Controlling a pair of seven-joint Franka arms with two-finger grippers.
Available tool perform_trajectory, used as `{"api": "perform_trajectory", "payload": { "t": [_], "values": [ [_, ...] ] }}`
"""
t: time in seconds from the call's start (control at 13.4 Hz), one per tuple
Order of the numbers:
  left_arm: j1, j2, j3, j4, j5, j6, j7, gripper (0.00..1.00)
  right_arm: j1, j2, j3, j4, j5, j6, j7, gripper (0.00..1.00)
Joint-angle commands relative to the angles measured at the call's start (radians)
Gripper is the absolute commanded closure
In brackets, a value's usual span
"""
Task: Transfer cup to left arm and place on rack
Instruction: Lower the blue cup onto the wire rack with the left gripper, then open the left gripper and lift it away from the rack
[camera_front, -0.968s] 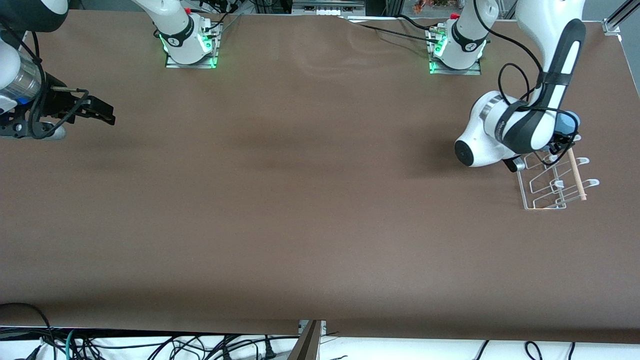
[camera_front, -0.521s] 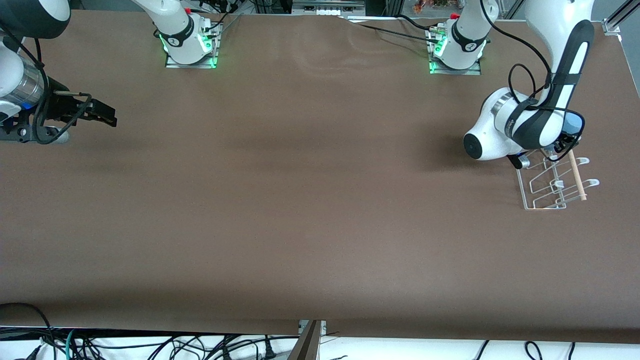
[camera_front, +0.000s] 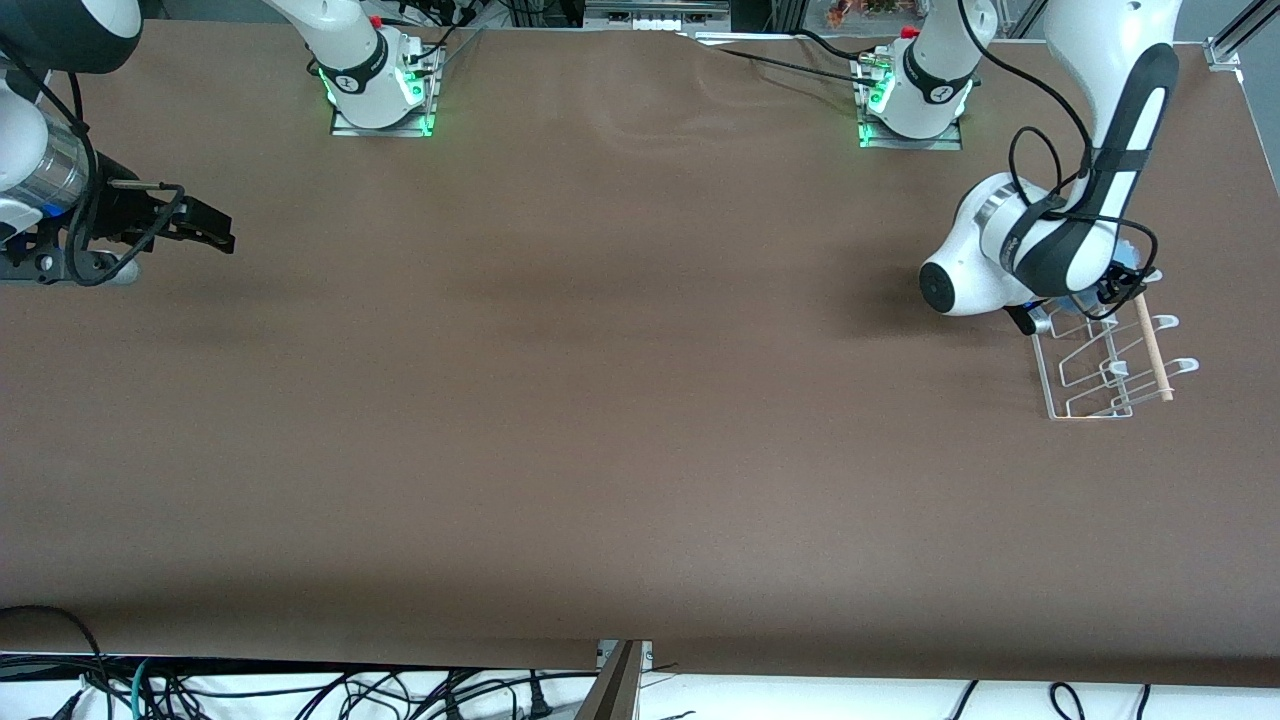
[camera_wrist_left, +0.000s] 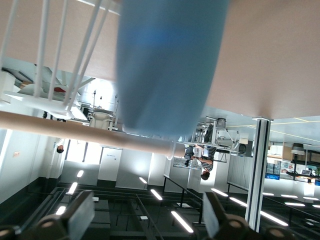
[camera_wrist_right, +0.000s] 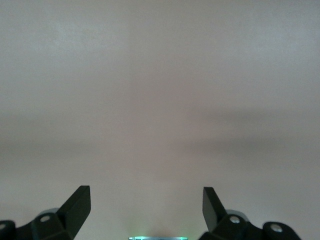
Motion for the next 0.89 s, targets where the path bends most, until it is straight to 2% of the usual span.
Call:
{"api": "perform_trajectory", "payload": {
  "t": [0.0,0.22,0.37,0.6,0.82],
  "values": [
    [-0.006,-0.032,-0.012,-0.011,0.029,0.005,-0.011,0.0,-0.009,0.007,0.013,0.024,-0.008,-0.023,-0.016,0.01],
    [0.0,-0.072,-0.014,0.018,0.024,0.036,-0.009,0.0,-0.008,0.007,0.016,0.036,-0.003,-0.021,-0.016,0.01],
    [0.005,-0.107,-0.014,0.044,-0.04,0.105,-0.006,0.0,0.002,0.007,0.016,0.036,-0.003,-0.02,-0.016,0.01],
    [0.005,-0.136,-0.015,0.157,-0.234,0.137,0.001,0.0,0.0,0.007,0.013,0.036,-0.006,-0.012,-0.014,0.01],
    [0.005,-0.147,-0.014,0.332,-0.539,0.126,0.005,0.0,0.0,0.009,0.013,0.036,-0.006,-0.01,-0.014,0.01]
  ]
}}
